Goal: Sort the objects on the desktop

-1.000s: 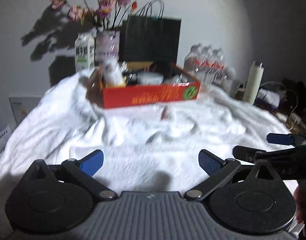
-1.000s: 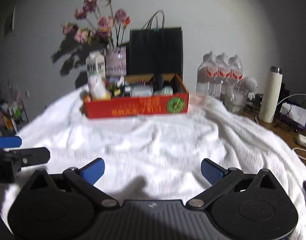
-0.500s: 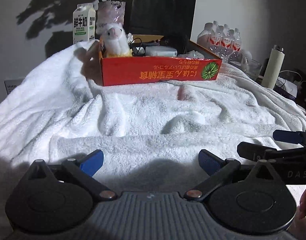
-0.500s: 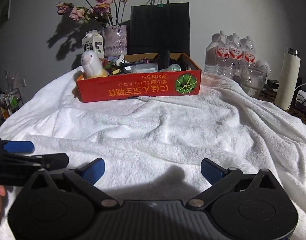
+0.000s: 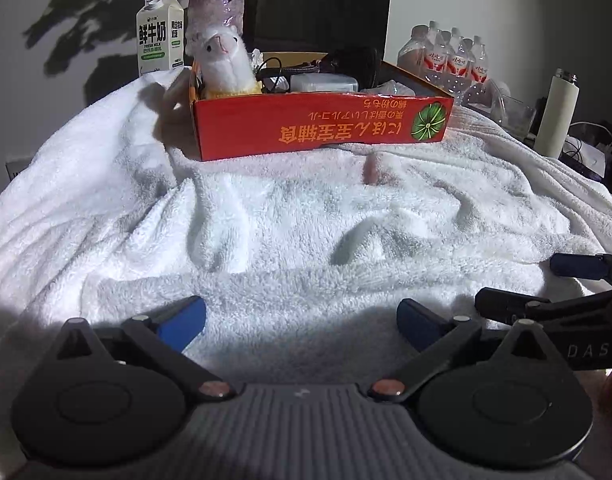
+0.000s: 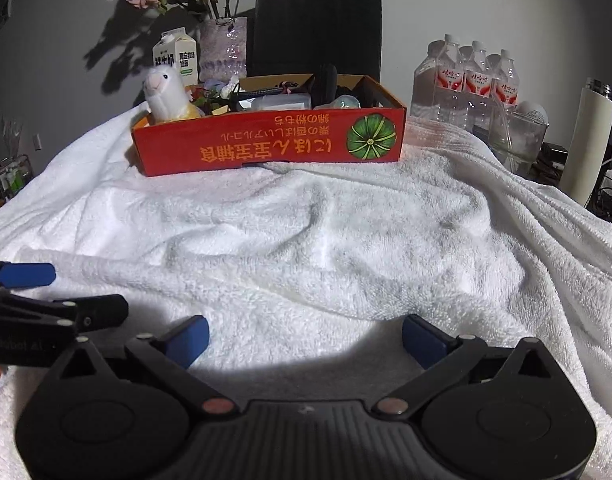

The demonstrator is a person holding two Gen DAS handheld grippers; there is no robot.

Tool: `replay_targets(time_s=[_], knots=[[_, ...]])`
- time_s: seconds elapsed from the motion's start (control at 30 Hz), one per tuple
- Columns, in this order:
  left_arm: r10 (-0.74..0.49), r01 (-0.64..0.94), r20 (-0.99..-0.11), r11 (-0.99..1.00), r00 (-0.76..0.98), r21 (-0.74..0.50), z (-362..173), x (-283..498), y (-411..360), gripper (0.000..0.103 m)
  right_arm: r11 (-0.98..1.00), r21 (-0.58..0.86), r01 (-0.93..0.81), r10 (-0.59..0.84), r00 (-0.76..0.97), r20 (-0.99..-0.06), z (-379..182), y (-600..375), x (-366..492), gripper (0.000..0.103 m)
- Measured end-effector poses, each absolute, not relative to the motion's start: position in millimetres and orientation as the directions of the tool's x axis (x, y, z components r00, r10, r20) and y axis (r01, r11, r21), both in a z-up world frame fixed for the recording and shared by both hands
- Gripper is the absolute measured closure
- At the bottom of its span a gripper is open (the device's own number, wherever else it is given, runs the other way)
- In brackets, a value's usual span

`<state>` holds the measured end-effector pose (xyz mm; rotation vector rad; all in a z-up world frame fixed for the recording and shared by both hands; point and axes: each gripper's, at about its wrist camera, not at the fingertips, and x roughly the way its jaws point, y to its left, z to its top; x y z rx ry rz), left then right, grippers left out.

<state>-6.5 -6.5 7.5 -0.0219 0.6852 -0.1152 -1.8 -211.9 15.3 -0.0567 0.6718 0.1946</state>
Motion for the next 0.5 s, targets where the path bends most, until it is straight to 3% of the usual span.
replay_targets(time_s=[0.5], knots=[[-0.1,0.091,-0.632,0.995,0.768,-0.048,7.6,-5.3,-8.0,0.0,0.98,0.012,-0.198,0.162,0.765,-0.624,14.5,-211.6,-2.2,0.0]])
